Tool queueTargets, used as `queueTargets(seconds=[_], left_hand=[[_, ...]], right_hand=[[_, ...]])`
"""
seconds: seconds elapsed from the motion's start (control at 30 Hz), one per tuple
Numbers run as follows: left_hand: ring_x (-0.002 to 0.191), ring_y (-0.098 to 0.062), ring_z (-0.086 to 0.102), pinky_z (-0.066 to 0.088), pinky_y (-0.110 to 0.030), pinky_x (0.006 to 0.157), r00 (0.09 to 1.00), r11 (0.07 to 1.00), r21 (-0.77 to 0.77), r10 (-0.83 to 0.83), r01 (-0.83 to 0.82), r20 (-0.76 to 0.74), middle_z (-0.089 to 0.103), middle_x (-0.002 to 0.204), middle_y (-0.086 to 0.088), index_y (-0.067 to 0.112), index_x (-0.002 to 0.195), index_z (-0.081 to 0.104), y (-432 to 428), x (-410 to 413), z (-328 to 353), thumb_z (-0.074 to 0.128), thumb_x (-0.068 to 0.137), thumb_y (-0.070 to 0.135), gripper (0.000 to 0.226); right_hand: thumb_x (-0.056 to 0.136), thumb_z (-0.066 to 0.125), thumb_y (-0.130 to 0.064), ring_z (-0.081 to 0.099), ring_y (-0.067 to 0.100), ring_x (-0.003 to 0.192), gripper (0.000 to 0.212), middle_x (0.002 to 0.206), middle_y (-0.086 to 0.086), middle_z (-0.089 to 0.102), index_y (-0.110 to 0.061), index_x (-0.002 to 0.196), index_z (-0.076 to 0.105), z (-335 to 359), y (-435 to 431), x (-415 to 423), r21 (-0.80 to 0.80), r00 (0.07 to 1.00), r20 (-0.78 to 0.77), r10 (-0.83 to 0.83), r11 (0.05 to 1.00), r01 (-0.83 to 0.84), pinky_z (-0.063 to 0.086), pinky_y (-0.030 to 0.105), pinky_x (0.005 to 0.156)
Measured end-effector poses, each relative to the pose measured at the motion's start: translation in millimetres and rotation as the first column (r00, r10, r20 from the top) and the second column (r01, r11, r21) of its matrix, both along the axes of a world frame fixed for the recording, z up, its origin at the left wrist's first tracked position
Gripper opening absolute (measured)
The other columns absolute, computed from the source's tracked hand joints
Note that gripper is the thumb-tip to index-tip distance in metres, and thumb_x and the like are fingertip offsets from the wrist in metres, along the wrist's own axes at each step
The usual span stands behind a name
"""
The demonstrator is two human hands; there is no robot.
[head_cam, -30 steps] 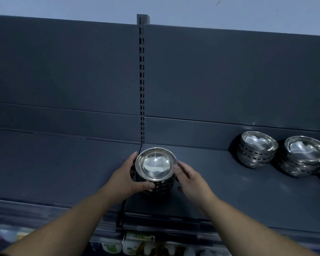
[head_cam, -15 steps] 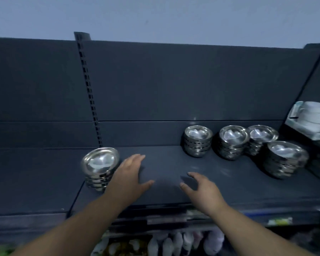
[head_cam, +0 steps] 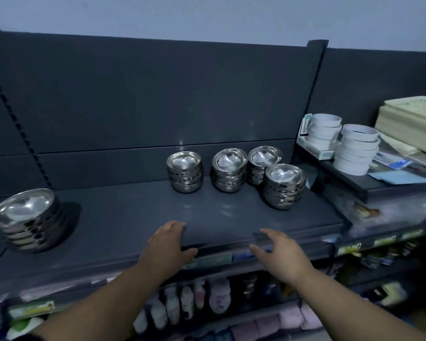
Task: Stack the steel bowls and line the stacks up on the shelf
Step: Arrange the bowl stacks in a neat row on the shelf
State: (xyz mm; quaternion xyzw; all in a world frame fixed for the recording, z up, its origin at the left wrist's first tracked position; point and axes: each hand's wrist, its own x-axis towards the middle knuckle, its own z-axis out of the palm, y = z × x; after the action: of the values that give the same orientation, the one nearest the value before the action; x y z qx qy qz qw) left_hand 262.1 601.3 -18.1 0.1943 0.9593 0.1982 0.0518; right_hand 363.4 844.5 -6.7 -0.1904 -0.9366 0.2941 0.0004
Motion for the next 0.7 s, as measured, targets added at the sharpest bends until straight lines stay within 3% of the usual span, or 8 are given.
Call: queueTargets(seconds=[0.17,0.3,0.43,0.57,0.7], left_hand=[[0.133,-0.017,0.037,0.033,-0.029,0.106,0.999,0.997,0.062,0.041,-0.042,0.024,0.034,0.148,0.002,0.022,0.144,0.033,12,-26,0,0.062,0.084,0.051,0.072],[0.134,-0.018,0.038,0.031,-0.026,0.107,0.988,0.974,0.179,0.127,-0.140,0.083,0.037,0.148,-0.002,0.019,0.143,0.036,9,-75,-6,0.067,0.082,0.046,0.073],[0.136,-0.019,0.037,0.029,-0.028,0.109,0.980,0.961,0.204,0.167,-0.186,0.105,0.038,0.149,-0.003,0.019,0.143,0.035,4,-132,-16,0.069,0.080,0.045,0.076],[0.142,-0.019,0.027,0.023,-0.027,0.113,0.975,0.954,0.217,0.182,-0.207,0.129,0.028,0.155,-0.004,0.015,0.149,0.023,-1,-185,-20,0.073,0.077,0.046,0.093],[0.141,-0.016,0.030,0.026,-0.023,0.111,0.970,0.911,0.364,0.125,-0.195,0.207,0.028,0.155,-0.001,0.015,0.152,0.012,0,-221,-26,0.083,0.067,0.039,0.113]], right_hand=[[0.087,0.064,-0.046,0.050,0.010,0.123,0.058,0.138,-0.004,0.052,-0.024,0.138,0.048,-3,11,-31,-0.032,1.000,-0.007,0.029,0.999,-0.029,0.037,0.015,0.093],[0.084,0.066,-0.048,0.051,0.014,0.125,0.060,0.137,-0.002,0.056,-0.023,0.136,0.051,-7,9,-82,0.002,0.999,-0.029,0.030,1.000,-0.030,0.039,0.021,0.104],[0.083,0.066,-0.048,0.053,0.015,0.125,0.061,0.135,-0.002,0.057,-0.023,0.137,0.050,-10,1,-142,0.029,0.998,-0.018,0.067,0.997,-0.066,0.040,0.024,0.105],[0.082,0.069,-0.046,0.054,0.013,0.124,0.066,0.136,-0.002,0.058,-0.025,0.140,0.047,-20,-13,-202,-0.027,0.995,-0.009,0.100,0.995,-0.100,0.039,0.021,0.103],[0.080,0.074,-0.040,0.056,0.014,0.123,0.079,0.137,-0.001,0.056,-0.019,0.146,0.036,-29,-31,-248,-0.192,0.992,-0.005,0.127,0.973,-0.125,0.041,0.022,0.104]])
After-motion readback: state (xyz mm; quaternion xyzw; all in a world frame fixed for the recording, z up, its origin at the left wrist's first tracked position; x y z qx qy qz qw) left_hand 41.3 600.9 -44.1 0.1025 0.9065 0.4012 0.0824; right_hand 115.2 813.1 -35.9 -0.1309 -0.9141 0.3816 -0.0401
